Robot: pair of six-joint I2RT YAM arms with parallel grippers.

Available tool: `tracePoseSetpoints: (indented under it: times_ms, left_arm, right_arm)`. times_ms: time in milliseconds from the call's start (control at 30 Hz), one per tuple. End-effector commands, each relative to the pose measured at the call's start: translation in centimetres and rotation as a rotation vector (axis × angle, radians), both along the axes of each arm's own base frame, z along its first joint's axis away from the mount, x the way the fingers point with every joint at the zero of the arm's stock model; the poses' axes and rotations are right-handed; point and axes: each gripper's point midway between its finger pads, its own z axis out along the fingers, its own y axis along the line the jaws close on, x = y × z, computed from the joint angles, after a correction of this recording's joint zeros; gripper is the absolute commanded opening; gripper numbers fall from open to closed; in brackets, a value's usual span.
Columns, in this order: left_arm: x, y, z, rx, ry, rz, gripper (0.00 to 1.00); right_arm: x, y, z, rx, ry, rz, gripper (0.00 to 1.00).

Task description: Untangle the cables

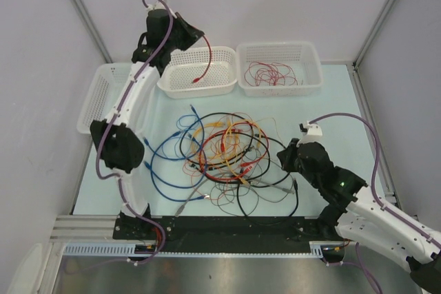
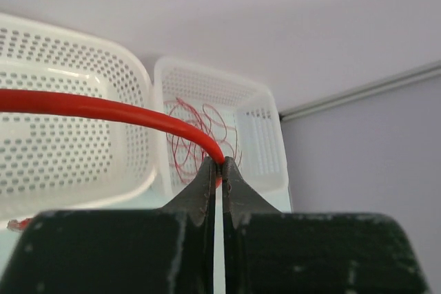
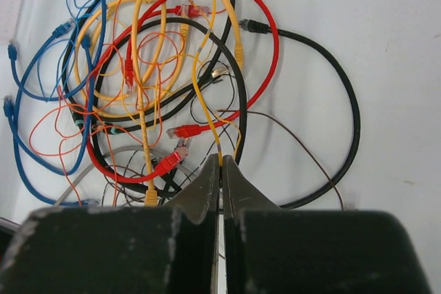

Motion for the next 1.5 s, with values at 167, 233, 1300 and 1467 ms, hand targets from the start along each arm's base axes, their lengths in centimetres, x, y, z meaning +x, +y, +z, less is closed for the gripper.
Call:
tracePoseSetpoints:
  times_ms: [167, 233, 1300, 1467]
  left_arm:
    - [7.4, 0.3, 0.2, -0.127, -0.061, 0.039, 0.0]
    - [8.0, -0.3, -0.7, -0.16, -0.053, 0.018, 0.0]
    - [6.7, -6.8, 4.6, -0.321, -0.251, -0.151, 0.0]
    - [5.2, -13.2, 6.9, -0.434, -0.335, -0.27, 0.0]
  right_arm:
    - [0.2, 0.2, -1.5, -0.01, 0.004, -0.003, 0.0]
    - [0.1, 0.0, -1.7, -0.015, 0.007, -0.008, 0.0]
    - [0.2, -0.8, -0.6, 0.022, -0.032, -0.05, 0.0]
    - [0.0, -1.0, 0.0, 0.048, -0.046, -0.056, 0.0]
